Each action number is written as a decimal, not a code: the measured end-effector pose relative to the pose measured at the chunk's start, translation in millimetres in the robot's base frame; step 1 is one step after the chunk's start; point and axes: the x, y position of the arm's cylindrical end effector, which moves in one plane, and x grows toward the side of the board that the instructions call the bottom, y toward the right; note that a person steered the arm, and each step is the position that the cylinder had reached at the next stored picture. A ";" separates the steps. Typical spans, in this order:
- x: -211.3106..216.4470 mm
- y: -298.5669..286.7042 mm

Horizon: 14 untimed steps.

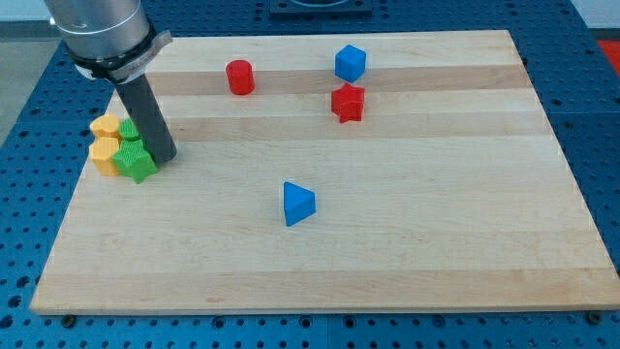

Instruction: Push the green and yellow blocks slightly down

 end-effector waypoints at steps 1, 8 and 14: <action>0.0 -1.3; -1.0 220.1; -87.9 -25.6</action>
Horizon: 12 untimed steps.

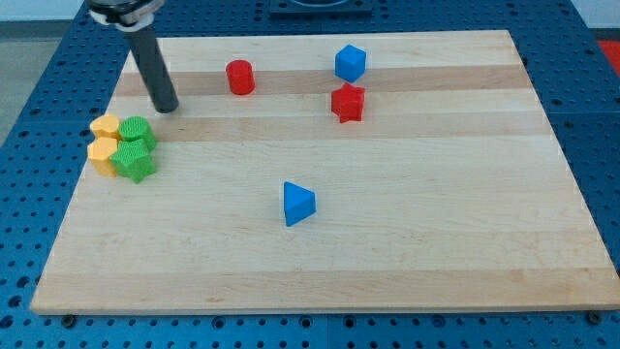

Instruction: Push the green and yellow blocks slightly down

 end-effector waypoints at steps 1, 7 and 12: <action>-0.2 -46.9; 32.5 -60.7; 26.6 -7.9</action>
